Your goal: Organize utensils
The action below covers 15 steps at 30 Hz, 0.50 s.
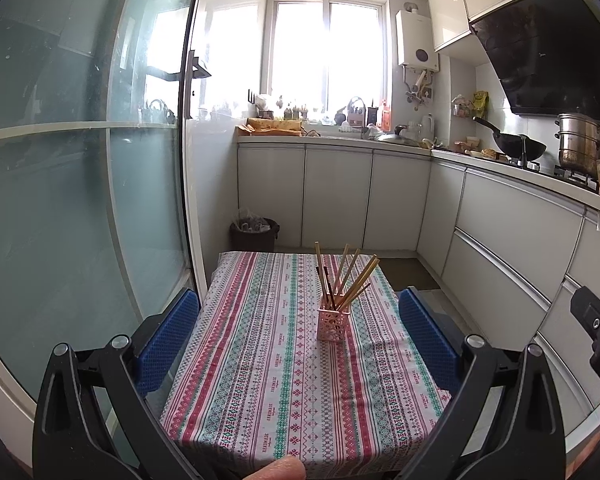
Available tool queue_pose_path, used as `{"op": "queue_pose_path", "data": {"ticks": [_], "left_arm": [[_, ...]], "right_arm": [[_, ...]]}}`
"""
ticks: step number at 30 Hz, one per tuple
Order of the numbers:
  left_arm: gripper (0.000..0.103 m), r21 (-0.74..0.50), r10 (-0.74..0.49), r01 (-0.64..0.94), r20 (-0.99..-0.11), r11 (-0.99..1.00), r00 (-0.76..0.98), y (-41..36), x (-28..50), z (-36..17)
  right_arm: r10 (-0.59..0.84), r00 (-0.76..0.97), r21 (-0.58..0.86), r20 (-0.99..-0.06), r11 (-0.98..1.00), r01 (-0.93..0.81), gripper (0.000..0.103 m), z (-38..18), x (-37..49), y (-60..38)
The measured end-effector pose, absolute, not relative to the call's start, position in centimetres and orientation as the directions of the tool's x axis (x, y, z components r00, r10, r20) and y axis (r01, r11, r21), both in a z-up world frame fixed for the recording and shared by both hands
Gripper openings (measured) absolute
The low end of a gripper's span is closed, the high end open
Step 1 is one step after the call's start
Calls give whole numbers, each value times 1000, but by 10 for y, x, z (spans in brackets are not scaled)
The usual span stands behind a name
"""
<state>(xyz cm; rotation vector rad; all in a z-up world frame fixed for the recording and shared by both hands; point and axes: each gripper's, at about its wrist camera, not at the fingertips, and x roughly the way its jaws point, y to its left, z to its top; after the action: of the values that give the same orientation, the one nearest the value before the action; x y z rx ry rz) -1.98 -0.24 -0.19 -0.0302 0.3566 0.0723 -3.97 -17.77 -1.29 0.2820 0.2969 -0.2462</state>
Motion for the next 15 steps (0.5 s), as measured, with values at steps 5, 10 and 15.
{"op": "queue_pose_path", "data": {"ticks": [5, 10, 15], "left_arm": [[96, -5, 67, -73, -356, 997, 932, -3, -18, -4], [96, 16, 90, -91, -348, 996, 933, -4, -17, -4], [96, 25, 89, -86, -338, 996, 937, -5, -18, -4]], "right_arm": [[-227, 923, 198, -311, 934, 296, 96, -12, -35, -176], [-227, 921, 180, -315, 939, 293, 96, -14, -27, -174], [-214, 923, 181, -320, 942, 281, 96, -13, -24, -173]]}}
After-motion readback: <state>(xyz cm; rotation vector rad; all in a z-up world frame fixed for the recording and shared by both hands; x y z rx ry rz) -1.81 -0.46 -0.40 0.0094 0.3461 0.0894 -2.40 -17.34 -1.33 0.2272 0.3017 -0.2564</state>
